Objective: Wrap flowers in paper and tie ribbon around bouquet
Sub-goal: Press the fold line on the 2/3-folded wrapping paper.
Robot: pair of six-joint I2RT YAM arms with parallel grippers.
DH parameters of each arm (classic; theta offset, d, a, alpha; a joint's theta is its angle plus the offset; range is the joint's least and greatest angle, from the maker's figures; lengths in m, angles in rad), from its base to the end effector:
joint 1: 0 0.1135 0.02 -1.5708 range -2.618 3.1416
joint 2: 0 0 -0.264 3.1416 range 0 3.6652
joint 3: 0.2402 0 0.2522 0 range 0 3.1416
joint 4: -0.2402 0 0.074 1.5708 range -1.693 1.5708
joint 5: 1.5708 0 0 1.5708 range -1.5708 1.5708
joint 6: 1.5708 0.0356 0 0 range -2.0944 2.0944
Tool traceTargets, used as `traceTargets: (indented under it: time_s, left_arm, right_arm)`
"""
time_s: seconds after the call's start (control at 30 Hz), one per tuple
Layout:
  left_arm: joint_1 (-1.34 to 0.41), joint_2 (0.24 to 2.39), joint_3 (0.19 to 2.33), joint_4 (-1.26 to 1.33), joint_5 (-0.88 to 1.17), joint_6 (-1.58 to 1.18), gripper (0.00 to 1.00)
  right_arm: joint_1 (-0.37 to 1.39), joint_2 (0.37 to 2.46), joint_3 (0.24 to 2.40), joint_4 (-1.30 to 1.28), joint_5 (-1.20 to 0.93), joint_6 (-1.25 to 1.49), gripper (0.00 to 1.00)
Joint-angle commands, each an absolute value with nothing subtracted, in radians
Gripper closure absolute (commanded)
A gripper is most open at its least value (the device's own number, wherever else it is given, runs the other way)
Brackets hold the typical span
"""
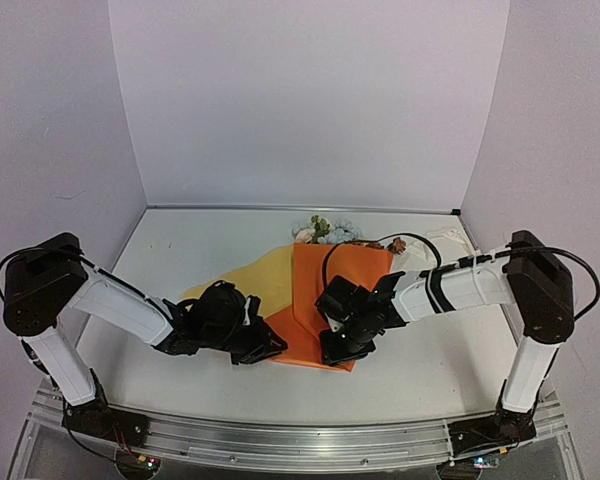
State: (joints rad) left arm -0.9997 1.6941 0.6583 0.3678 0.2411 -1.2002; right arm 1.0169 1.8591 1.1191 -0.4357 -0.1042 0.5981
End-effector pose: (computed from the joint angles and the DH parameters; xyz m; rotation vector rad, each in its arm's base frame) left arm 0.1627 -0.2689 0.1281 -0.1100 2.6429 -1.2860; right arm 0.1854 0.3069 0.1448 -0.6318 2.8274 0.5234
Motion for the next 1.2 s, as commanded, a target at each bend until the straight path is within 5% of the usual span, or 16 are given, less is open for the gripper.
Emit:
traceTargets:
  time_s: [0.0, 0.37, 0.73, 1.17]
  left_arm:
    - [-0.997, 1.673, 0.576, 0.43, 0.286, -1.179, 0.79]
    - [-0.979, 1.604, 0.381, 0.539, 0.198, -1.258, 0.79]
    - [-1.0, 1.435, 0.521, 0.346, 0.233, -1.142, 0.79]
    - [-0.973, 1.679, 0.54, 0.529, 0.265, -1.119, 0.8]
  right_arm:
    - [1.022, 1.881, 1.13, -0.462, -0.051, 0.614, 0.64]
    - [1.033, 1.889, 1.119, -0.465, -0.034, 0.623, 0.64]
    - [1.033, 1.896, 1.112, -0.464, -0.033, 0.623, 0.64]
    - [1.042, 1.907, 1.12, -0.465, -0.032, 0.633, 0.65]
